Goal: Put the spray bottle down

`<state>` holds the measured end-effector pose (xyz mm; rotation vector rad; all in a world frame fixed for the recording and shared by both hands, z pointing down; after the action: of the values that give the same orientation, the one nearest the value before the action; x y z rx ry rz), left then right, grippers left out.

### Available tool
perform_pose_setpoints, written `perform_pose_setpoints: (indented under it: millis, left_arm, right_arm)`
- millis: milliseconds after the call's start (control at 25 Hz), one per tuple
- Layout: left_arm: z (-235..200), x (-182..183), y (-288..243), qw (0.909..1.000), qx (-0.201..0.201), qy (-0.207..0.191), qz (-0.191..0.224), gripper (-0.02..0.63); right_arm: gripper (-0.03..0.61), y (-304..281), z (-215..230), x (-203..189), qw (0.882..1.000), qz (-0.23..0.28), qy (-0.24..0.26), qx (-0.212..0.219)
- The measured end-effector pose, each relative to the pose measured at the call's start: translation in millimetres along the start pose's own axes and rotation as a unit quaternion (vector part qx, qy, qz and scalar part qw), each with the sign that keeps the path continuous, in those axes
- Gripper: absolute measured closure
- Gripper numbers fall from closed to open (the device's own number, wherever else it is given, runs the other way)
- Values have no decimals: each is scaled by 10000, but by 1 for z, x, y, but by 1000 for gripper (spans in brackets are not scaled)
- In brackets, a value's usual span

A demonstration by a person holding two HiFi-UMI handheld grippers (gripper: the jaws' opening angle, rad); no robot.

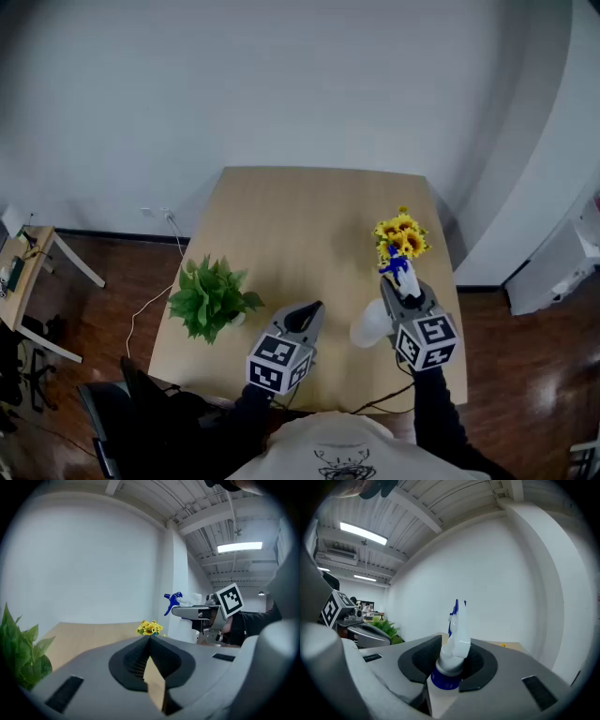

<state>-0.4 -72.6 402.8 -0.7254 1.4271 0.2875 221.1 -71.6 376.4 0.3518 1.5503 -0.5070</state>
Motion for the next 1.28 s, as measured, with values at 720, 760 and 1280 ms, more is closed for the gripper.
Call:
perform_pose_setpoints:
  millis: [720,760,1280]
  left_arm:
    - [-37,-18,-18,9995,178,169,-196,614]
    - [-40,-19,-18,9994,196,181,-212,614]
    - [-67,-31,-23,9985,309,244,-384,614]
  right_arm:
    - [508,-131,12,-15,9976,-203,561,359]
    - [508,-140,12,-17,9973,-197,599,374]
    - [508,-242,25,-13,9948,-7,921,427]
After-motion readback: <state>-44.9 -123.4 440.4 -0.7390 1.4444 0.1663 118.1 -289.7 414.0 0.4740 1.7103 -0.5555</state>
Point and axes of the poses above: the fingertips, and each gripper's own axes: y backward along the fingers, z to its right, x out of its top, the point moved 8 cm from there along y, backward along the fingers, and after that the axes turned 13 degrees about x, right-handed, at the moved point
